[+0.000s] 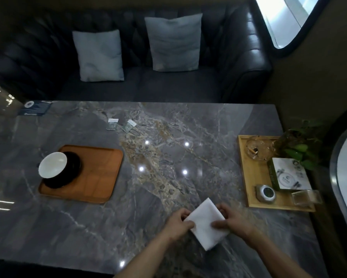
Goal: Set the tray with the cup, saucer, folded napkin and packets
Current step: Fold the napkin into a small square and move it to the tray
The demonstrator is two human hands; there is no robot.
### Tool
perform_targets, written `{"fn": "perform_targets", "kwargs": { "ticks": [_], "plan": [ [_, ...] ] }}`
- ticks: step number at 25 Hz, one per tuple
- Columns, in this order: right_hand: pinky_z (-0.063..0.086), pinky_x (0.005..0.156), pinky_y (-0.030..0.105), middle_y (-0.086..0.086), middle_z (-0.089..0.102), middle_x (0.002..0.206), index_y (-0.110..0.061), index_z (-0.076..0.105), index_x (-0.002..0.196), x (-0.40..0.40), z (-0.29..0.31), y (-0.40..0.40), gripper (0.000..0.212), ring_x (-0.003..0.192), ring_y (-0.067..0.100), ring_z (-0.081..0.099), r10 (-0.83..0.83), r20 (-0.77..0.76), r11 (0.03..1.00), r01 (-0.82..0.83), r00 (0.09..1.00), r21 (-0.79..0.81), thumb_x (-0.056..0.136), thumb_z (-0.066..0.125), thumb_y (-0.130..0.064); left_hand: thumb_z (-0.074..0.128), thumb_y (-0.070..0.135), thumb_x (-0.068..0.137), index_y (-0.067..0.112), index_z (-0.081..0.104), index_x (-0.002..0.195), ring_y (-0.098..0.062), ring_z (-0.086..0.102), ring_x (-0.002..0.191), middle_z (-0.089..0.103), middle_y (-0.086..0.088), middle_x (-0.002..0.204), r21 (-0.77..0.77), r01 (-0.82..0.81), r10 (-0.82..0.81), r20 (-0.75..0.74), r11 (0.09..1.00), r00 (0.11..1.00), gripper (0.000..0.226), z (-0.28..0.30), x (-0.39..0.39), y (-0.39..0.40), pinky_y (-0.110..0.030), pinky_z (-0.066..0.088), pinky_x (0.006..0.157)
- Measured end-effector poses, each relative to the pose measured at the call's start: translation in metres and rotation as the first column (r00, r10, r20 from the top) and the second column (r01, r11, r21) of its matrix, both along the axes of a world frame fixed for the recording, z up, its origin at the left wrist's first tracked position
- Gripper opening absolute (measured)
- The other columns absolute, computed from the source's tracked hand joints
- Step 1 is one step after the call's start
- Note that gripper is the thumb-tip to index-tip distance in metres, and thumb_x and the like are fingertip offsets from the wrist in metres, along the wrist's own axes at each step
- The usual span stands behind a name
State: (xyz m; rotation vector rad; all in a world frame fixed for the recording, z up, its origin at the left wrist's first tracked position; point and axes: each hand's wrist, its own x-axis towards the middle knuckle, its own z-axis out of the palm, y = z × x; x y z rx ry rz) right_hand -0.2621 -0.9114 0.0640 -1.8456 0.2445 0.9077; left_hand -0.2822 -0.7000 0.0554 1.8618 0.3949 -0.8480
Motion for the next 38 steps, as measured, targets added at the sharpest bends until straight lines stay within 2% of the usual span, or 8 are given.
{"fn": "perform_targets", "kwargs": {
  "ticks": [3, 10, 16, 21, 29, 32, 35, 38],
  "plan": [
    [0.057, 0.087, 0.038, 0.0, 0.072, 0.106, -0.024, 0.061, 0.114, -0.006, 0.024, 0.012, 0.034, 0.096, 0.018, 0.069, -0.068, 0.016, 0.988, 0.065, 0.998, 0.142, 0.083, 0.074, -0.019, 0.06, 0.0, 0.087, 0.013, 0.06, 0.091, -0.021, 0.059, 0.08, 0.061, -0.008, 0.088, -0.185, -0.224, 0.213, -0.079, 0.957, 0.974, 0.014, 0.021, 0.0, 0.012, -0.029, 0.049, 0.069],
    [0.054, 0.064, 0.025, -0.004, 0.074, 0.096, -0.03, 0.062, 0.105, -0.014, 0.076, 0.06, 0.014, 0.085, 0.014, 0.071, -0.329, 0.121, 0.887, 0.263, 0.936, 0.378, 0.091, 0.062, -0.032, 0.062, 0.027, 0.092, 0.008, 0.067, 0.108, -0.026, 0.067, 0.082, 0.072, -0.016, 0.096, -0.445, -0.626, 0.646, -0.127, 0.64, 0.752, 0.025, 0.064, -0.007, 0.028, -0.037, 0.054, 0.067],
    [0.051, 0.08, 0.038, 0.003, 0.068, 0.096, -0.023, 0.06, 0.098, -0.023, 0.08, 0.114, 0.016, 0.088, 0.017, 0.063, -0.385, 0.19, 0.885, 0.302, 0.903, 0.355, 0.097, 0.052, -0.036, 0.034, 0.054, 0.095, 0.033, 0.05, 0.085, -0.001, 0.06, 0.064, 0.062, 0.002, 0.075, -0.057, -0.612, 0.558, 0.485, 0.789, 0.673, 0.029, 0.085, -0.018, 0.038, -0.019, 0.043, 0.053],
    [0.043, 0.061, 0.027, -0.004, 0.059, 0.075, -0.022, 0.049, 0.081, -0.024, 0.083, 0.164, 0.029, 0.067, 0.005, 0.055, -0.408, 0.542, 0.907, 0.391, 0.735, 0.153, 0.097, 0.046, -0.046, 0.029, 0.067, 0.091, 0.032, 0.051, 0.085, 0.001, 0.06, 0.066, 0.063, 0.009, 0.07, 0.045, -0.599, 0.436, 0.641, 0.8, 0.631, 0.042, 0.093, -0.024, 0.074, -0.028, 0.043, 0.052],
    [0.046, 0.052, 0.021, -0.006, 0.066, 0.072, -0.023, 0.061, 0.081, -0.015, 0.09, 0.256, 0.021, 0.059, 0.0, 0.055, -0.579, 0.538, 0.812, 0.492, 0.613, 0.313, 0.095, 0.055, -0.038, 0.047, 0.058, 0.088, 0.031, 0.052, 0.088, -0.006, 0.062, 0.068, 0.065, 0.002, 0.079, -0.24, -0.515, 0.529, 0.652, 0.823, 0.543, 0.027, 0.108, -0.009, 0.166, -0.025, 0.049, 0.054],
    [0.042, 0.049, 0.016, -0.005, 0.066, 0.072, -0.022, 0.061, 0.082, -0.013, 0.095, 0.3, 0.023, 0.057, -0.001, 0.053, -0.556, 0.554, 0.827, 0.48, 0.62, 0.293, 0.094, 0.055, -0.04, 0.046, 0.057, 0.09, 0.026, 0.056, 0.087, -0.004, 0.06, 0.066, 0.066, 0.002, 0.078, -0.301, -0.489, 0.567, 0.554, 0.819, 0.609, 0.032, 0.108, -0.004, 0.217, -0.025, 0.049, 0.057],
    [0.043, 0.057, 0.028, -0.001, 0.063, 0.075, -0.022, 0.058, 0.081, -0.009, 0.096, 0.339, 0.03, 0.062, 0.004, 0.052, -0.526, 0.583, 0.837, 0.498, 0.619, 0.227, 0.091, 0.047, -0.049, 0.047, 0.057, 0.09, 0.029, 0.068, 0.091, -0.003, 0.064, 0.076, 0.072, 0.007, 0.087, -0.399, -0.433, 0.577, 0.39, 0.809, 0.718, 0.035, 0.102, -0.005, 0.267, -0.022, 0.051, 0.066],
    [0.042, 0.061, 0.035, -0.006, 0.06, 0.075, -0.023, 0.055, 0.08, -0.007, 0.09, 0.381, 0.027, 0.064, 0.002, 0.049, -0.549, 0.542, 0.824, 0.519, 0.636, 0.227, 0.099, 0.047, -0.042, 0.045, 0.054, 0.092, 0.032, 0.068, 0.094, -0.003, 0.065, 0.084, 0.072, 0.008, 0.093, -0.376, -0.382, 0.518, 0.391, 0.844, 0.76, 0.032, 0.097, -0.003, 0.307, -0.02, 0.051, 0.07]
  ]
}}
